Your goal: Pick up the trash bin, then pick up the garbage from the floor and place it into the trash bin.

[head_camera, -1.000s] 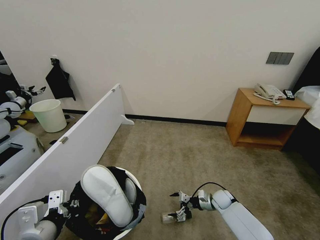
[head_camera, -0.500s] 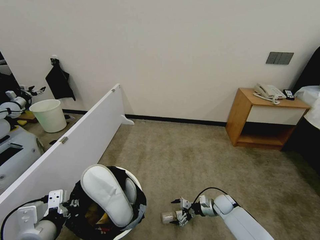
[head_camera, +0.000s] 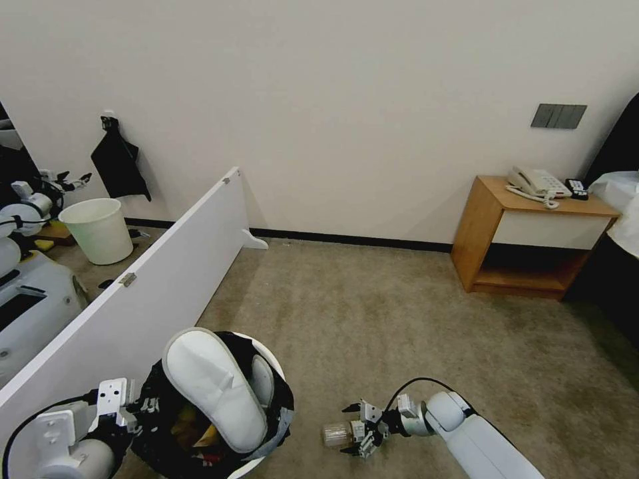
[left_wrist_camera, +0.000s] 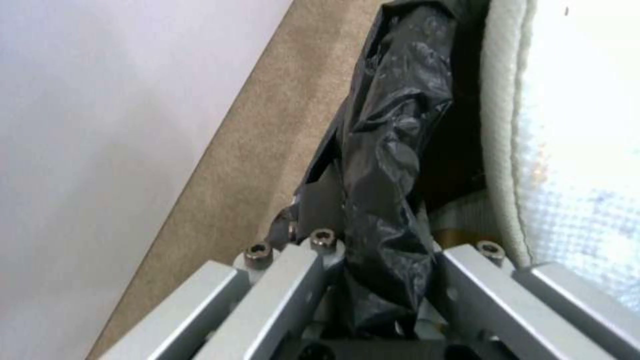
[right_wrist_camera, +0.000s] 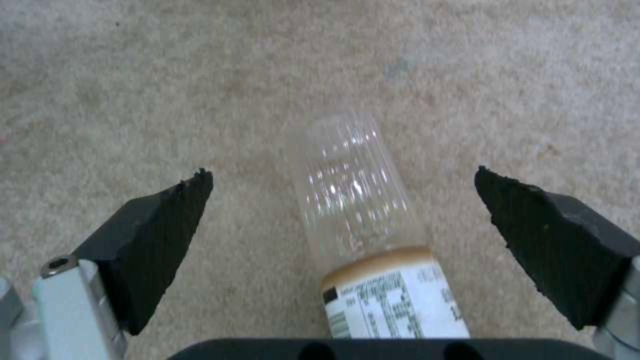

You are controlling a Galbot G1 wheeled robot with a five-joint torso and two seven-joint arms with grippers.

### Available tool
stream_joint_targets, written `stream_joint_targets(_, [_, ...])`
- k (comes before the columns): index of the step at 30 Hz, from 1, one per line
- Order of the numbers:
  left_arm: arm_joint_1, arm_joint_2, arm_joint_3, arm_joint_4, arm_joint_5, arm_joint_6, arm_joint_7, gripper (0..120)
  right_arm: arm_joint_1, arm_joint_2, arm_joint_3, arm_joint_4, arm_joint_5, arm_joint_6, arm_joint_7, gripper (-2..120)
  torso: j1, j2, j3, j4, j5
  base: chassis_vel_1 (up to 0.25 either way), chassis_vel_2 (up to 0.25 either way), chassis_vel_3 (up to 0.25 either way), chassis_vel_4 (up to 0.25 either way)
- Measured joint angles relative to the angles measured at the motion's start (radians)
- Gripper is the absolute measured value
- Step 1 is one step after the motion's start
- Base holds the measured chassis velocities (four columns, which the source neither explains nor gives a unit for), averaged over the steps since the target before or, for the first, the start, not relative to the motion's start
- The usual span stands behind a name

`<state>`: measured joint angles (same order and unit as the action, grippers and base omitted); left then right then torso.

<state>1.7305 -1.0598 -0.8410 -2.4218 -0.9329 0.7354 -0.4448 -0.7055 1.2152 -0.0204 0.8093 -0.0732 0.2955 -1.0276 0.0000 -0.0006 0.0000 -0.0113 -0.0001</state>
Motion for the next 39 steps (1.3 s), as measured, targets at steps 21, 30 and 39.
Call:
stream_joint_targets(21, [0.009,-0.002,0.0,-0.009,0.001,0.0,-0.001,2,-0.008,0.016,0.015,-0.032,-0.045,-0.013,0.035,100,0.0,0.0,0.0,0.0001,0.0,0.0,0.0,0.0,0.0])
stream_joint_targets(30, [0.01,-0.002,-0.002,-0.013,0.0,0.0,-0.001,2,-0.026,-0.008,0.017,-0.033,-0.039,-0.03,0.053,100,0.0,0.0,0.0,-0.0001,0.0,0.0,0.0,0.0,0.0])
stream_joint_targets(39, [0.01,-0.001,-0.002,-0.014,0.0,0.0,-0.001,2,-0.035,-0.021,0.012,-0.031,-0.029,-0.056,0.052,100,0.0,0.0,0.0,0.0,0.0001,0.0,0.0,0.0,0.0])
